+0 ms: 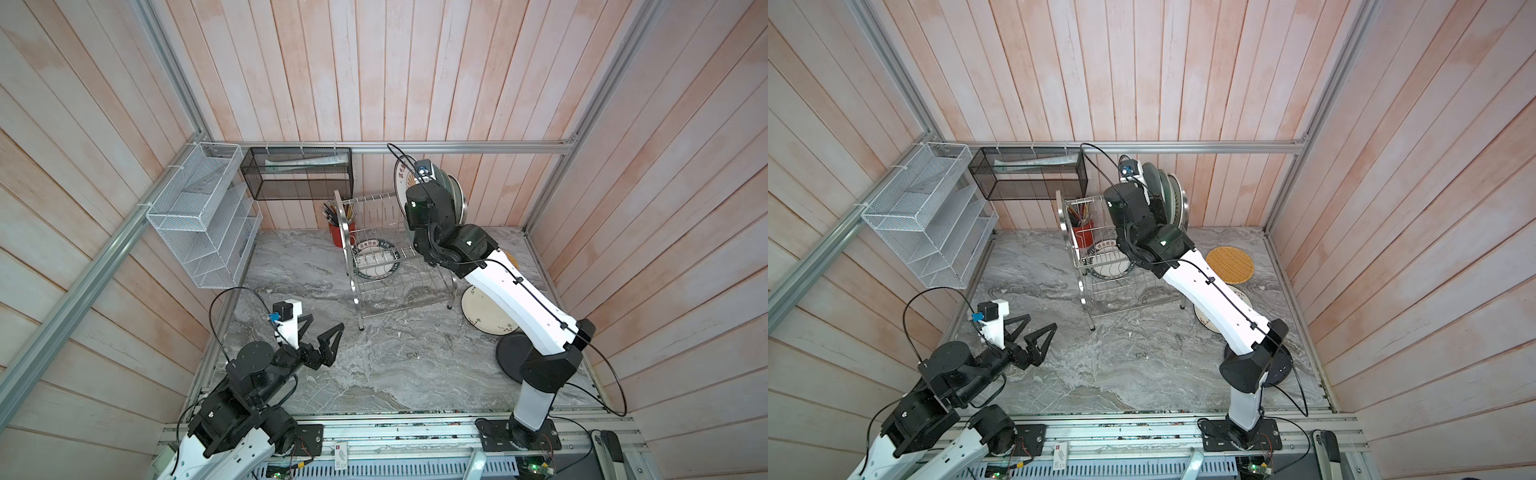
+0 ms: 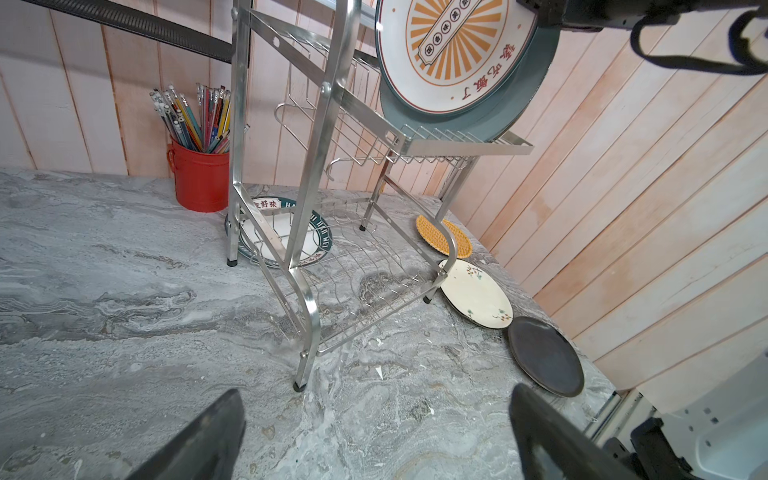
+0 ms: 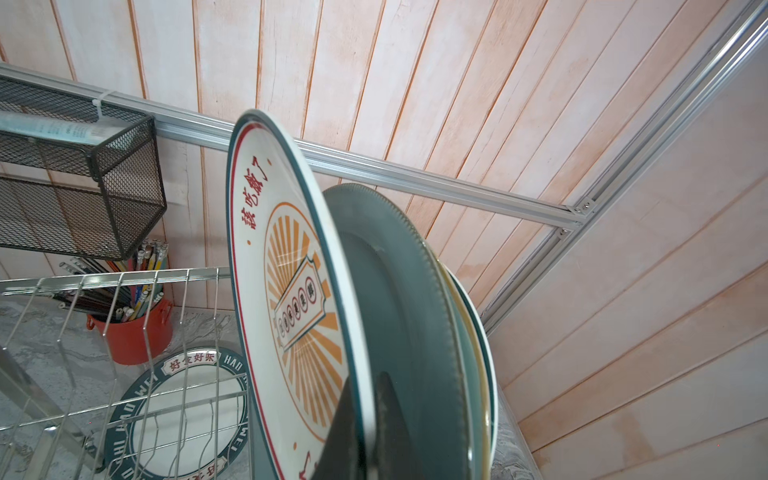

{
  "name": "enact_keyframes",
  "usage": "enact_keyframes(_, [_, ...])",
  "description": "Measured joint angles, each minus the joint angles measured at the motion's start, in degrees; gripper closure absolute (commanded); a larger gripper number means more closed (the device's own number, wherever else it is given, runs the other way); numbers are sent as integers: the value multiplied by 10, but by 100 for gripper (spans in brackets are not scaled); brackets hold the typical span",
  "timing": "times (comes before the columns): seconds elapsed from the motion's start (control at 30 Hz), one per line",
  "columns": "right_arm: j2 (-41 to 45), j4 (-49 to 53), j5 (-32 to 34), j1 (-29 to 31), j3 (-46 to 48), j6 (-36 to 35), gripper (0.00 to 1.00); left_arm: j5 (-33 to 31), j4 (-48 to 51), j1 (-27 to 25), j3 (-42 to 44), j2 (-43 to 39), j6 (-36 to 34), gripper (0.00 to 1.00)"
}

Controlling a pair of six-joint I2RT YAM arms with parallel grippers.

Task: Load the plates into the dish rack
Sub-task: 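Lower the sunburst plate into the upper tier beside the teal plate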

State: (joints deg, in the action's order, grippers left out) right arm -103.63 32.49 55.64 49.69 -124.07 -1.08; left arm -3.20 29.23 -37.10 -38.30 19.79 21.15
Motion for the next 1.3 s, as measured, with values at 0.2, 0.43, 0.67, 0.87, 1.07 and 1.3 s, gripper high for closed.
enact_keyframes(0.2, [3, 2, -1, 0, 12, 5, 100, 0, -1, 0, 0, 0, 0, 0])
enact_keyframes(0.43, [3, 16, -4, 0, 17, 23, 100, 1, -1, 0, 0, 0, 0, 0])
enact_keyframes(0.67, [-11, 41, -3, 12, 0, 43, 100, 7, -2, 4, 1, 0, -2, 0])
enact_keyframes(0.87, [-53, 93, 8, 16, -63, 64, 100, 13, -2, 5, 1, 0, -2, 0])
enact_keyframes(1.07, [-63, 139, 20, 24, -85, 92, 100, 15, -2, 5, 1, 0, -2, 0])
enact_keyframes(1.3, [-65, 172, 25, 29, -95, 127, 100, 19, -3, 6, 1, 0, -2, 0])
